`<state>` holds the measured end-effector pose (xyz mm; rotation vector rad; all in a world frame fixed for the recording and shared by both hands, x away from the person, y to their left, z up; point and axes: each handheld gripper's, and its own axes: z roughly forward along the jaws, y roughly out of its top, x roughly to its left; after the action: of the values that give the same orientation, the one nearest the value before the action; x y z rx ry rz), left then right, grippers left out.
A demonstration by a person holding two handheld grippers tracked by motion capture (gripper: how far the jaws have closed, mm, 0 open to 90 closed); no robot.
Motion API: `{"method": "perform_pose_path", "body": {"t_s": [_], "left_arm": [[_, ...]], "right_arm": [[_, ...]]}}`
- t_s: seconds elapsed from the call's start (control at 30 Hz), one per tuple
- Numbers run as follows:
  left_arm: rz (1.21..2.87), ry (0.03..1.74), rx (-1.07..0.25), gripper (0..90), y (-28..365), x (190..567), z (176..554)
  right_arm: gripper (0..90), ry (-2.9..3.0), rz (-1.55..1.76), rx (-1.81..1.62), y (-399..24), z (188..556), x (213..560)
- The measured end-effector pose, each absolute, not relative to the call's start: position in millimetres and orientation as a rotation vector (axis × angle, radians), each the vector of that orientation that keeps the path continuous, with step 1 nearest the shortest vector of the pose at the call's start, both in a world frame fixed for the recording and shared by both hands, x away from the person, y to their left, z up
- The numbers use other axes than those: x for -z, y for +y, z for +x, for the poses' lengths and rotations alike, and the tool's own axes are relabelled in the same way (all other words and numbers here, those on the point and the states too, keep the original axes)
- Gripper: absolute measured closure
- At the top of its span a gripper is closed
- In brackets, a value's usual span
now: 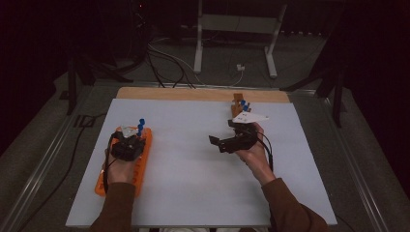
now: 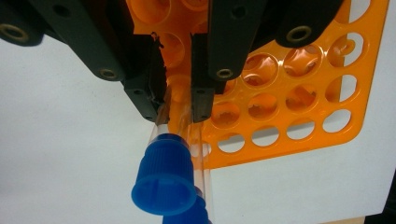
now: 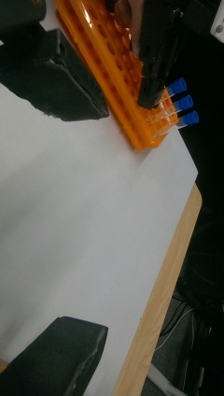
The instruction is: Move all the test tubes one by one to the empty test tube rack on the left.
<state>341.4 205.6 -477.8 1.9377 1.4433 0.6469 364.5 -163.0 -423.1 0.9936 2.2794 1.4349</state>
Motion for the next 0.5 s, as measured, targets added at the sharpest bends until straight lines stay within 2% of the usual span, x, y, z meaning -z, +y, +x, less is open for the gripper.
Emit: {"method": "perform_pose_path", "body": {"t_s": [0.2,0.5], "left_arm": [[1.877,1.442,-0.619,68.9,212,477,339],[1.743,1.412,-0.594,47.2,226,475,329]], "right_arm": [[0.0,2.277,0.999,-1.439,-164,365,424],[0.0,2.265,0.999,-1.449,-167,365,422]]}}
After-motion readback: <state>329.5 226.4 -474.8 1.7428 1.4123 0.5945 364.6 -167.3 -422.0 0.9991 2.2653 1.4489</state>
